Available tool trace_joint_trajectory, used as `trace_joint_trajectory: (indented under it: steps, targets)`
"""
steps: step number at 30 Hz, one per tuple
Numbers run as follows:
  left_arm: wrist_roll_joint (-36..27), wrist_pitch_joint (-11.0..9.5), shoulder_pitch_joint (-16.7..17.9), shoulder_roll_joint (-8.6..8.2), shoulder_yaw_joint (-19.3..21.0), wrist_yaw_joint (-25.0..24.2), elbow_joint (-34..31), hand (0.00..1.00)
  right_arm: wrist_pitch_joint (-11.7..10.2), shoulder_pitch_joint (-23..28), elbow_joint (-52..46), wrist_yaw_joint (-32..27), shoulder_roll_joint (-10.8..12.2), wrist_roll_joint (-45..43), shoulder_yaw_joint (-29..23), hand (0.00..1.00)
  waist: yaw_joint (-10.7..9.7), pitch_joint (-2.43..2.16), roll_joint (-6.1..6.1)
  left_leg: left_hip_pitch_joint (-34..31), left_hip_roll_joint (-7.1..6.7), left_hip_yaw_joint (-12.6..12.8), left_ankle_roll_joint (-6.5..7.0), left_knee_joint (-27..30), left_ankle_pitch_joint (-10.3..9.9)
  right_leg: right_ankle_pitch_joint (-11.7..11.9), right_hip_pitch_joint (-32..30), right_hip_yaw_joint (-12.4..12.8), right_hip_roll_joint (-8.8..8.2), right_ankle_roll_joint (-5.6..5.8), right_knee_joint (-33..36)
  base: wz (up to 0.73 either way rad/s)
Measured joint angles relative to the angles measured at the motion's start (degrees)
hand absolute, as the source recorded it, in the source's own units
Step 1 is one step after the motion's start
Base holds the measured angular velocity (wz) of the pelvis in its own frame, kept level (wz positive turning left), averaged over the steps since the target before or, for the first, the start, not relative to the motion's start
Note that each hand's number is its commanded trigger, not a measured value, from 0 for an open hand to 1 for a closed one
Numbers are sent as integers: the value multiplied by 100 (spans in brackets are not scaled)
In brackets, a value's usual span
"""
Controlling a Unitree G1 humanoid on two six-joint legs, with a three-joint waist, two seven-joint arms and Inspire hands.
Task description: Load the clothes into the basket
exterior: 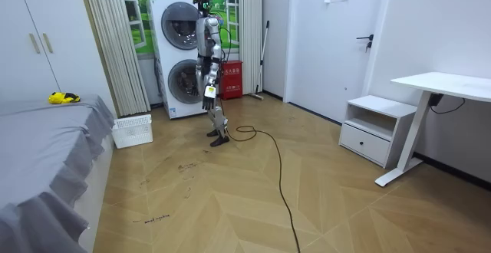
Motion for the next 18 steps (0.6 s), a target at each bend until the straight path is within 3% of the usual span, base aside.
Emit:
trace_joint_trajectory:
  steps: [18]
  targets:
    - [-369,-22,-22,21,91,-119,112,0,-5,40,38,34,12,279,-22,0,109,-9,-64,-8,-7,-32,1,4,0,0,35,-79,-9,0,0,0]
